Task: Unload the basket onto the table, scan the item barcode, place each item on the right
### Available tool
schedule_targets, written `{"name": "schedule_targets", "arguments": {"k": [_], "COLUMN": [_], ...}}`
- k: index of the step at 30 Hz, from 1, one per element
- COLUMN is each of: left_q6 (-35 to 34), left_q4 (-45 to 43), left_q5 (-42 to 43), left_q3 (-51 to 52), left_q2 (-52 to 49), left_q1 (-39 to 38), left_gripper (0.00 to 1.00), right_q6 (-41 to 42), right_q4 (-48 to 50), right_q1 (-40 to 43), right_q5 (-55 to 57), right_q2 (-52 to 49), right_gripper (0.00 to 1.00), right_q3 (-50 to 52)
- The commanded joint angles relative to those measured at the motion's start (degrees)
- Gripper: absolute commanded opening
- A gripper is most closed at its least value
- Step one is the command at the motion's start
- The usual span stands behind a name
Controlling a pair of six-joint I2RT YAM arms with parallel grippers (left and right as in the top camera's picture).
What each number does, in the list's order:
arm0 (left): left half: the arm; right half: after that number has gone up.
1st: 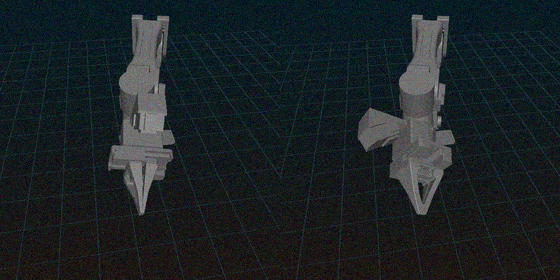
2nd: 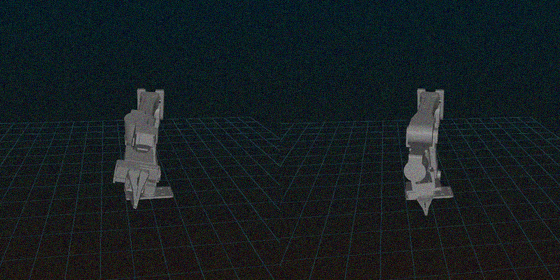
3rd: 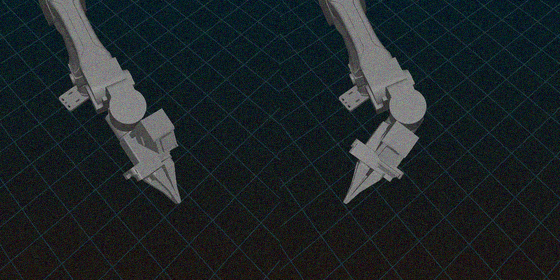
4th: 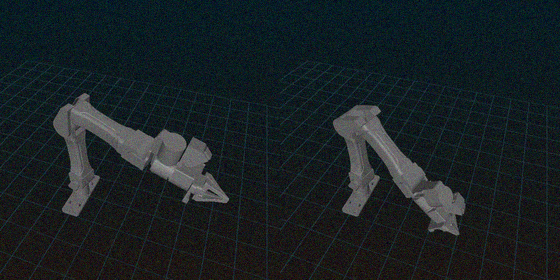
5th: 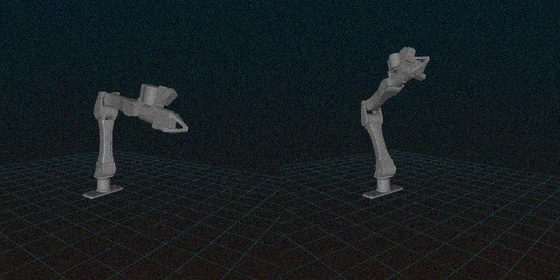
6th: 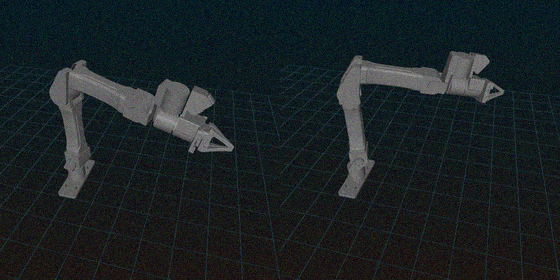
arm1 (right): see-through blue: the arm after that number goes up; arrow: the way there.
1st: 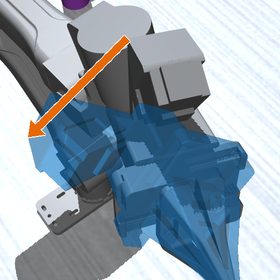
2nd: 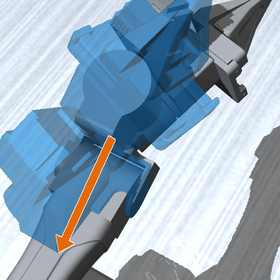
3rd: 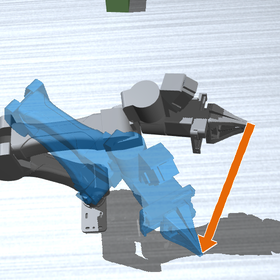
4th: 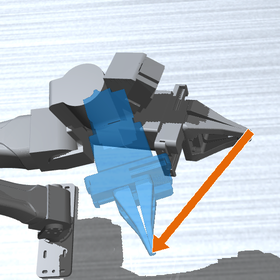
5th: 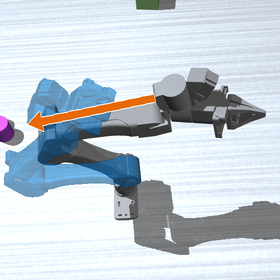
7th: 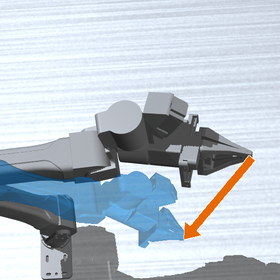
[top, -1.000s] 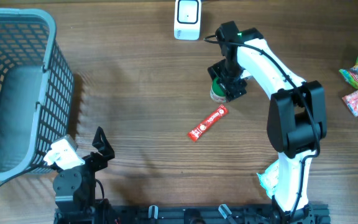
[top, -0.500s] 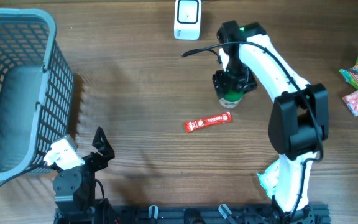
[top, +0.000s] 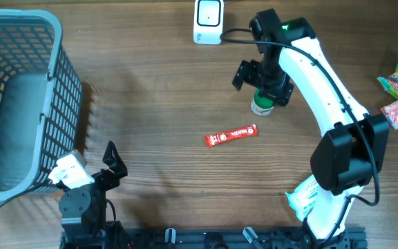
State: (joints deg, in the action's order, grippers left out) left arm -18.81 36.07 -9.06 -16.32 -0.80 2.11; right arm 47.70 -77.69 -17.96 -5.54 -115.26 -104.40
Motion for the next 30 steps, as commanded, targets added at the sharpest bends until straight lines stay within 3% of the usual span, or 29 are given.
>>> {"name": "schedule_targets", "arguments": {"k": [1,8,20,30], "left_q6": [-0.3,-0.3,-0.3,-0.3], "left_q4": [-0.2,-0.2,-0.2,-0.2], "left_q5": [0.5,0.5,0.5,0.5], "left_q3": [0.2,0.2,0.2,0.2], "left_q2": [0.5,0.5,0.5,0.5], "left_q1": [0.3,0.3,0.3,0.3], "left_gripper": [1.0,1.0,1.0,1.0], "right_q6": [17.5,13.0,12.9,12.2], "right_q4": [0.3,2.4,21.1,24.3], "right_q1": [0.3,5.2,5.3,5.3], "right_q5": [0.4,1.2,0.4,1.9], "right_q2": [0.7,0.3,0.3,-5.4], "right_gripper": [1.0,1.0,0.98,0.97], "right_q3": [0.6,6.4,20.5,20.5]}}
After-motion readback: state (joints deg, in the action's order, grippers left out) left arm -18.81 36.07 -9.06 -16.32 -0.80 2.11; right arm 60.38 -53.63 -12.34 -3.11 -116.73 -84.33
